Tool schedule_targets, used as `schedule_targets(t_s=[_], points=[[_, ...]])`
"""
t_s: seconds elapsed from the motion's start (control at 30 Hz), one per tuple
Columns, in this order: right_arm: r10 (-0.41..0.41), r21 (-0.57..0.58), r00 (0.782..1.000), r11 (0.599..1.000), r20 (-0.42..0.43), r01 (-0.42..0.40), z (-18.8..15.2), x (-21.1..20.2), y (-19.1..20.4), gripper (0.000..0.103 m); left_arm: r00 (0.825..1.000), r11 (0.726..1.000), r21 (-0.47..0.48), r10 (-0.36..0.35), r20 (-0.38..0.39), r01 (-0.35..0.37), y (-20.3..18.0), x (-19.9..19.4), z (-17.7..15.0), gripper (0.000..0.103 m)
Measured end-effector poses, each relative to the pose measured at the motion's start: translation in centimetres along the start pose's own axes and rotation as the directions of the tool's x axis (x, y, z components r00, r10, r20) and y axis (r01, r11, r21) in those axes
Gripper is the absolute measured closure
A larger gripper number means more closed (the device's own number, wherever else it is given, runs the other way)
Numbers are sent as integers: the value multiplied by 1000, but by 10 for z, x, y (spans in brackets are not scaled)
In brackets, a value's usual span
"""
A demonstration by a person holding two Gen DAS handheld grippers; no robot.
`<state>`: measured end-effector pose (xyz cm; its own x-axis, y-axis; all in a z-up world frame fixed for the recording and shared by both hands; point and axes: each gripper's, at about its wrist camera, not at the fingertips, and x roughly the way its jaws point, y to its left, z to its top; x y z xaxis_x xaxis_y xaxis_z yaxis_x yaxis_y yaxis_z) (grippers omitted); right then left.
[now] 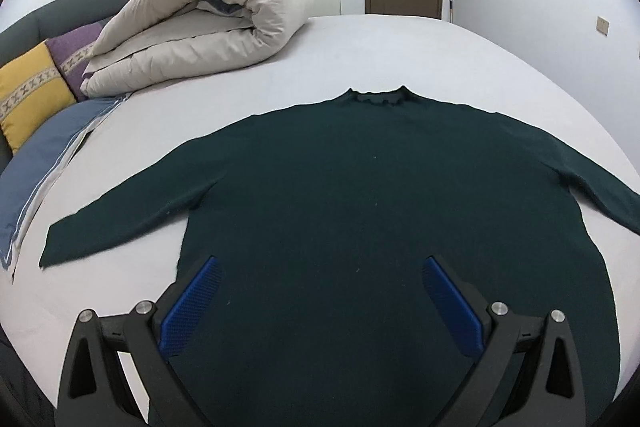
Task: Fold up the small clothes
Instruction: 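Grasp the sweater sleeve cuff nearest the right tool with the right tool, then fold the held sleeve across the sweater body with the right tool while the left tool grasps the side edge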
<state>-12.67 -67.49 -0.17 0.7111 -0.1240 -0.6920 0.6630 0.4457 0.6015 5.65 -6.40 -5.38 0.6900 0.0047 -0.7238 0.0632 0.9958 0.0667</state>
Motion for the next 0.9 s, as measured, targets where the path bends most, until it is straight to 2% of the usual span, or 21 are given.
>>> schedule_targets(t_s=[0.1,0.2,0.23,0.33,0.37,0.43,0.5,0.57,0.67,0.73,0.8,0.9], points=[[48,33,999,998,-5,-48,14,11,-4,42,996,996,-33,-84,-29,83,-2,13,8,2],[81,73,997,994,-15,-80,28,24,-11,52,985,985,-71,-164,-61,159,-2,23,12,10],[80,80,997,994,-16,-78,29,27,-9,58,980,980,-83,-186,-72,180,-3,25,12,12],[34,80,999,996,-17,-33,36,32,-14,90,967,968,-96,-239,-84,231,-5,30,13,14],[26,66,999,998,-20,-24,37,33,-13,95,966,967,-97,-244,-85,236,-6,31,13,14],[7,15,1000,1000,-14,-7,36,32,-3,95,955,956,-112,-283,-90,273,-6,35,14,14],[11,-50,1000,999,-10,-11,34,30,23,95,948,947,-131,-305,-94,292,-3,40,16,17],[30,-114,999,993,-14,-32,29,30,50,96,936,933,-157,-340,-94,323,2,44,18,24],[100,-233,993,966,-61,-112,23,32,120,96,923,914,-199,-375,-86,353,12,48,22,25],[154,-306,981,934,-116,-183,0,39,173,96,918,903,-217,-391,-64,370,20,50,28,25],[207,-364,958,892,-197,-268,-27,55,229,96,917,896,-236,-396,-46,375,29,53,34,24],[245,-420,918,831,-312,-364,-81,76,292,96,904,871,-279,-427,-25,404,46,58,42,24]])
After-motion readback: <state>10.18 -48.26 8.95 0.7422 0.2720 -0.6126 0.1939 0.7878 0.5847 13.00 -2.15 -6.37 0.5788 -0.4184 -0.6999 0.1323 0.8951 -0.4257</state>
